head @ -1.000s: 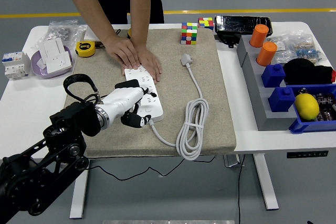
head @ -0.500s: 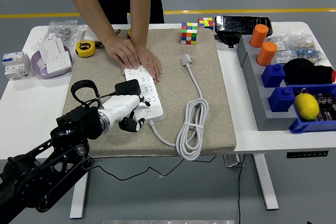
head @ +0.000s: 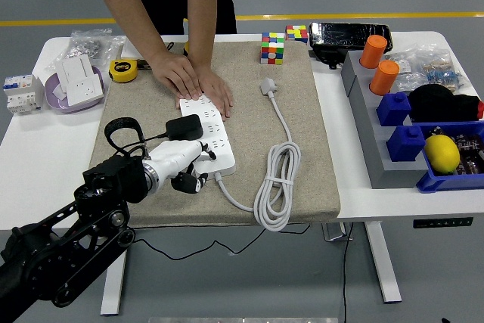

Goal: Pick up the plug,place it near the board,insert it into the board,press the button

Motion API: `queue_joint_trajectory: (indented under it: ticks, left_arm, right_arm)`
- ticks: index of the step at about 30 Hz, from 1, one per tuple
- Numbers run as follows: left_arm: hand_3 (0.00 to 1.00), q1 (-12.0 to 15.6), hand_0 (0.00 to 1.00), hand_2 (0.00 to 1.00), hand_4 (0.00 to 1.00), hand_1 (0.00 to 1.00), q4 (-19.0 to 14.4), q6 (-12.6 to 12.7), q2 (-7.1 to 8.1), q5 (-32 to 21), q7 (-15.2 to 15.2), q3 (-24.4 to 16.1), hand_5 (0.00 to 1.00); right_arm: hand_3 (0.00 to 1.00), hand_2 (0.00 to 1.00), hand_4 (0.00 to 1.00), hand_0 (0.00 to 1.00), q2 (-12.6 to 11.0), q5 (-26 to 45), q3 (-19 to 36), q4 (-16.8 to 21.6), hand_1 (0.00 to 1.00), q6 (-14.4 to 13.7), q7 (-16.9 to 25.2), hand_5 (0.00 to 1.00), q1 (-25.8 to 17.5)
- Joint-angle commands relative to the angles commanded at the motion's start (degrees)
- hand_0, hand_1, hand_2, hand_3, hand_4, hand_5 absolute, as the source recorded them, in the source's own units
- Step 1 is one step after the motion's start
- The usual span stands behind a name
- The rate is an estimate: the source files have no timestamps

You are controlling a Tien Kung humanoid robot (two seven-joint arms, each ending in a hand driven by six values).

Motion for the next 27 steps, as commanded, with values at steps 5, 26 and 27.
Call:
queue_joint_trajectory:
  ticks: [5, 26, 27]
  left_arm:
    - [0.764, 0.0, 0.157, 0.150, 0.469, 0.062, 0.0, 0.0, 0.04, 0.1, 0.0, 0.0, 0.106]
    - [0.746, 0.4, 0.156, 0.150, 0.464, 0.061, 2.4, -0.5, -0.23, 0.6, 0.2, -0.1, 0.108]
    - [0.738, 0.4, 0.156, 0.149, 0.463, 0.061, 2.2, -0.4, -0.24, 0.8, 0.1, -0.2, 0.109]
  right_arm:
    - [0.784, 0.750, 0.998, 0.855, 0.0, -0.1, 0.1, 0.0, 0.763, 0.0, 0.0, 0.892, 0.1]
    - [0.784, 0.750, 0.998, 0.856, -0.1, -0.2, 0.2, 0.0, 0.764, 0.0, 0.0, 0.892, 0.0]
    - [0.784, 0.750, 0.998, 0.857, -0.1, -0.2, 0.1, 0.0, 0.765, 0.0, 0.0, 0.892, 0.0]
